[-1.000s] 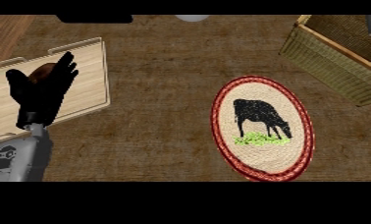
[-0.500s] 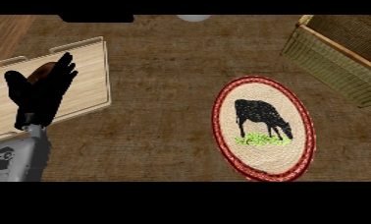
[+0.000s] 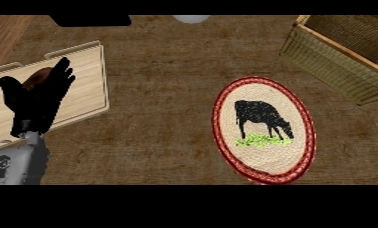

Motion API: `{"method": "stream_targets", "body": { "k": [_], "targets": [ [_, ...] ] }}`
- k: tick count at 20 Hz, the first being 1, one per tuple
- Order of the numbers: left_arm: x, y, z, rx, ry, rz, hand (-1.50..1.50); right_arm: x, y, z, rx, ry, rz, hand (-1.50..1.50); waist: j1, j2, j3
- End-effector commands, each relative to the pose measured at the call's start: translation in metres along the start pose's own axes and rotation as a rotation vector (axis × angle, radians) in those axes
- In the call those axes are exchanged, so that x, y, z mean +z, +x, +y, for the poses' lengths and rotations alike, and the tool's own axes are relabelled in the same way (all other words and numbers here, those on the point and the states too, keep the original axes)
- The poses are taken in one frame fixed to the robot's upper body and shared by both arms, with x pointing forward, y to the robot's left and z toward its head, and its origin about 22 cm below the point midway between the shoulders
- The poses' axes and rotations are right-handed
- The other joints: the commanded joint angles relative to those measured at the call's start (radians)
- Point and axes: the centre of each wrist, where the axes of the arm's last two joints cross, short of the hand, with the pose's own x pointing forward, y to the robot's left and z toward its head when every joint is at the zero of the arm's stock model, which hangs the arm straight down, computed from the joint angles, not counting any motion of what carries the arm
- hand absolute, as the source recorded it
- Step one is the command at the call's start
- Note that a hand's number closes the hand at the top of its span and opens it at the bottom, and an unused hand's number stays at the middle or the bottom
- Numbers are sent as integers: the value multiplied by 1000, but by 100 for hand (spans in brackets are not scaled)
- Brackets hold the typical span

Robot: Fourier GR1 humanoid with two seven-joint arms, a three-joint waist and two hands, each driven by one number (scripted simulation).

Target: Pick the cupcake from the placemat and place it in the basket

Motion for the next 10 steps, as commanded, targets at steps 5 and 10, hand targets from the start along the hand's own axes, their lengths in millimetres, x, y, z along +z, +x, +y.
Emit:
{"method": "stream_targets", "body": {
  "k": [5,10],
  "targets": [
    [2,-6,21,-1,44,16,0,-27,-24,-100,-61,70,60,-150,-34,-7,0],
    [8,-12,20,12,45,5,0,-31,-59,-166,-9,170,53,-150,-44,-8,1]
  ]
}}
